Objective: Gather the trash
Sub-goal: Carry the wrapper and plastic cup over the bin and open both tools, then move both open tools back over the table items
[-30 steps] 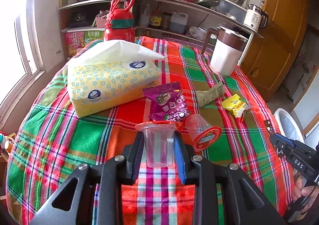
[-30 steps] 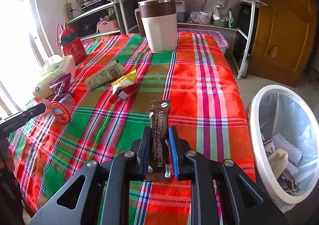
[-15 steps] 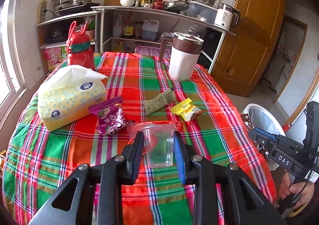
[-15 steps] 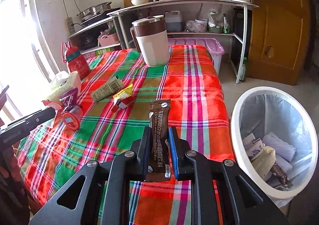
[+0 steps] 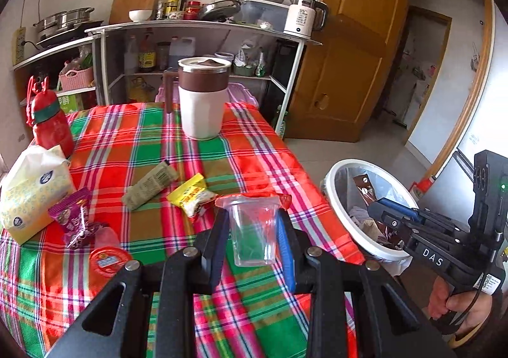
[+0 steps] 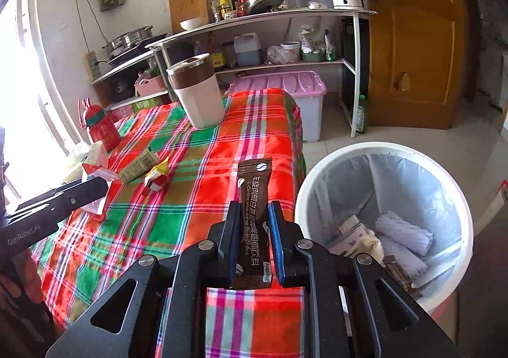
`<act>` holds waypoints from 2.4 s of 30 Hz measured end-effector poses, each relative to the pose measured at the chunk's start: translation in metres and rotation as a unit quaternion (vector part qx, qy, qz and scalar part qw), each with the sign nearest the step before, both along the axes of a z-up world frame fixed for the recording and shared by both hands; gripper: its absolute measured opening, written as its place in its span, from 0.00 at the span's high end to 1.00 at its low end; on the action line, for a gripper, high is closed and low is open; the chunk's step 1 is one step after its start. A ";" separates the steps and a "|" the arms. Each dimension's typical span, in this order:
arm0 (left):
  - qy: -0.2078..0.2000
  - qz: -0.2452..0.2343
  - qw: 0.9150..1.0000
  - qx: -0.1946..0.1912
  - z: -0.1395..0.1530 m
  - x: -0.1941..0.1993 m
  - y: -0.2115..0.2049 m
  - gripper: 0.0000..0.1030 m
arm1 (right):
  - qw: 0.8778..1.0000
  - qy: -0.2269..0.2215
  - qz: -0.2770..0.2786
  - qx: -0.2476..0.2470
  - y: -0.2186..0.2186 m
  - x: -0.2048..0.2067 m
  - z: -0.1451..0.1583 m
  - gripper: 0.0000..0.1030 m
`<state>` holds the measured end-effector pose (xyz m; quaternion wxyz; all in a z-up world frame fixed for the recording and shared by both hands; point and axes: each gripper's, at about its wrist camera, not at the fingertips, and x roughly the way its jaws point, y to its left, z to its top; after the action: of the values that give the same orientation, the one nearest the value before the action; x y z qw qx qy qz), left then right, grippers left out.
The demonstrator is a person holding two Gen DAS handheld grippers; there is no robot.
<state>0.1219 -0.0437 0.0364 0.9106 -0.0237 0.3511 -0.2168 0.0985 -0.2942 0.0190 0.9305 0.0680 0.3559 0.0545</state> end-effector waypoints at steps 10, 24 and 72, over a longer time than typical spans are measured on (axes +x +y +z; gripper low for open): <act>0.003 -0.059 0.998 0.004 0.002 0.003 -0.065 0.70 | 0.999 0.001 -0.044 -0.001 -0.050 -0.008 0.000 0.82; 0.012 -0.104 0.994 0.034 -0.011 0.009 -0.146 0.69 | 0.994 0.025 -0.105 -0.018 -0.114 -0.011 -0.016 0.82; 0.015 0.007 0.999 0.038 -0.020 0.012 -0.048 0.31 | 0.997 0.038 -0.060 -0.009 -0.064 0.005 -0.022 0.46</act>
<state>0.1339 -0.0922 0.0168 0.9068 0.0052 0.3728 -0.1966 0.1037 -0.3580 -0.0029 0.9186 0.0824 0.3866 -0.0073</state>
